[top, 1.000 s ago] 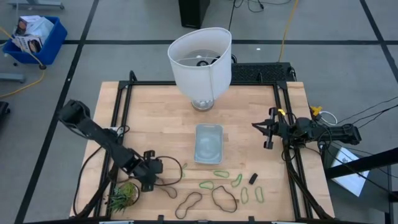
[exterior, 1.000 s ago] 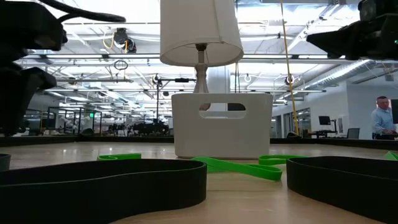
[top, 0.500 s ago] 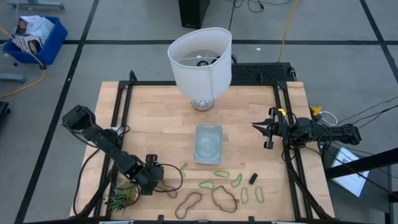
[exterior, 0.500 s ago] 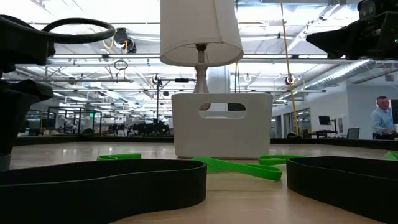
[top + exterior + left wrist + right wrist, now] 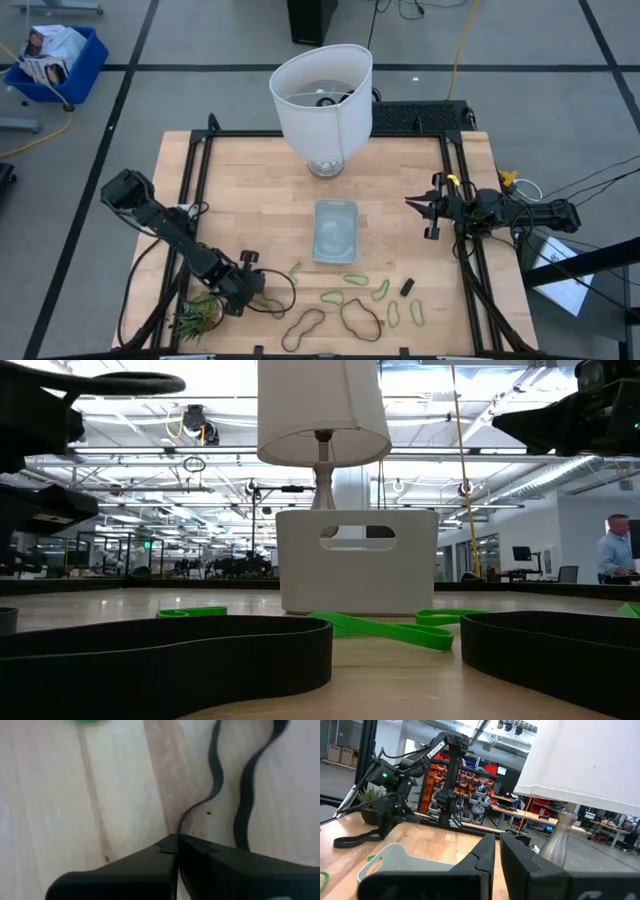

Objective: Pick and place rubber bands into bin
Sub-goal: Put the black rubber band into the gray bin

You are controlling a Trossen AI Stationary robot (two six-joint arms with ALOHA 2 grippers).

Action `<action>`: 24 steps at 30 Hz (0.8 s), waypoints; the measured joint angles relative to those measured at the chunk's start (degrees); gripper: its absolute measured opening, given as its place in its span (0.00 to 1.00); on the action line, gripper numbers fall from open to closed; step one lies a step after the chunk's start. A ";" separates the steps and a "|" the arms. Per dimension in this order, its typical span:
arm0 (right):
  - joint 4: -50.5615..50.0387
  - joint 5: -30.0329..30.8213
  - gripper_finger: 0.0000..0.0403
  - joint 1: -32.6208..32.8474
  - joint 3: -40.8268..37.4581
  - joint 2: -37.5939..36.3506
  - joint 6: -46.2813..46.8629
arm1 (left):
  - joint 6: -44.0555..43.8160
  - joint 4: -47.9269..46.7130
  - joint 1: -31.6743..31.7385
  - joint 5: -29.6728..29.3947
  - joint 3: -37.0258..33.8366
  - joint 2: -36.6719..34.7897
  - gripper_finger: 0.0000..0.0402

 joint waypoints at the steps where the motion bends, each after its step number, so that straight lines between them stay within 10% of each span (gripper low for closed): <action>1: 0.00 0.00 0.05 -0.01 0.00 0.00 -0.03 | 1.08 0.03 -0.02 -0.80 -0.01 -1.14 0.04; 17: 0.01 -0.01 0.05 0.00 0.02 -0.02 -2.53 | 11.17 -10.75 2.10 -31.59 -1.95 -30.18 0.01; 24: 0.01 -0.02 0.05 0.00 -0.01 -0.01 -2.68 | 18.39 9.38 11.96 -33.48 -10.56 -32.15 0.01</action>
